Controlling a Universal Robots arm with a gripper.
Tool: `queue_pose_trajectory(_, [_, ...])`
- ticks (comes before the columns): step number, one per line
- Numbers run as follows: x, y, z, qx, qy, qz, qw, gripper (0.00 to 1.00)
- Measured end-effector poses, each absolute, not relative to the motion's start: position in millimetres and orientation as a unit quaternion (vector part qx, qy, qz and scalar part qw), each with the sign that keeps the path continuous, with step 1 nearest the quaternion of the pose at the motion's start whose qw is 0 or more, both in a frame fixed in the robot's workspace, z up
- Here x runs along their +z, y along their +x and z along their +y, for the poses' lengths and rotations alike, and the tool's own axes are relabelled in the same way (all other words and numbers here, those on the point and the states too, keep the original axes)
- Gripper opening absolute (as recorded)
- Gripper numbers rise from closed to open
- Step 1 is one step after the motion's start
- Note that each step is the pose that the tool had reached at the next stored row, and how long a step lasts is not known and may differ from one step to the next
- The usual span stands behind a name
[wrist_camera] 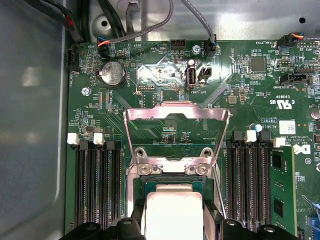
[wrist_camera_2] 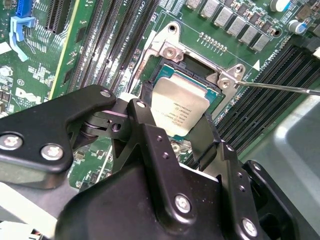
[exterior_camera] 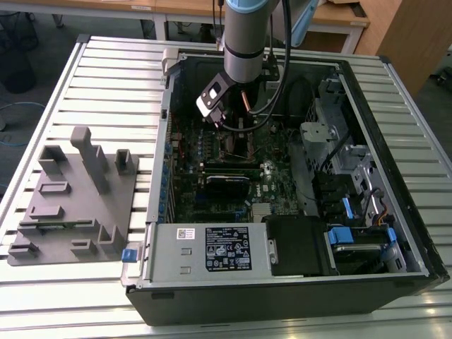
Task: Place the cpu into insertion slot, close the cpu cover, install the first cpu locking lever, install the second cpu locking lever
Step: 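Place the cpu into insertion slot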
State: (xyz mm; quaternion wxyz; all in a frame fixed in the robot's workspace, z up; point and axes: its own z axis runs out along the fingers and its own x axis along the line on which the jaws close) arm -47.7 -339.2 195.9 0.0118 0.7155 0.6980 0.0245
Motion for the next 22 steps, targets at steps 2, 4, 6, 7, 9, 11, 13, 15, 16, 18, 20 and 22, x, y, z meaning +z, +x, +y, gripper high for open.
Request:
queue_pose_trajectory(2, [195.8, -47.7, -339.3, 0.024, 0.716, 0.698, 0.012, 0.54])
queue_pose_trajectory(4, [195.5, -47.8, -339.0, 0.024, 0.716, 0.698, 0.012, 0.54])
queue_pose_trajectory(6, [195.4, -47.8, -339.0, 0.024, 0.716, 0.698, 0.012, 0.54])
queue_pose_trajectory(7, [195.1, -47.8, -338.9, 0.024, 0.716, 0.698, 0.012, 0.54])
queue_pose_trajectory(9, [194.7, -47.9, -339.0, 0.024, 0.716, 0.698, 0.012, 0.54])
queue_pose_trajectory(11, [193.7, -48.0, -338.9, 0.025, 0.716, 0.698, 0.012, 0.54])
queue_pose_trajectory(13, [193.8, -47.4, -339.0, 0.024, 0.716, 0.698, 0.012, 0.54])
queue_pose_trajectory(15, [193.8, -47.4, -339.0, 0.024, 0.716, 0.698, 0.012, 0.54])
queue_pose_trajectory(16, [193.8, -47.3, -339.0, 0.024, 0.716, 0.698, 0.012, 0.54])
queue_pose_trajectory(18, [193.8, -47.1, -339.0, 0.024, 0.716, 0.698, 0.012, 0.54])
queue_pose_trajectory(20, [193.8, -47.1, -339.0, 0.024, 0.716, 0.698, 0.012, 0.54])
queue_pose_trajectory(22, [193.6, -47.1, -338.9, 0.024, 0.716, 0.698, 0.012, 0.54])
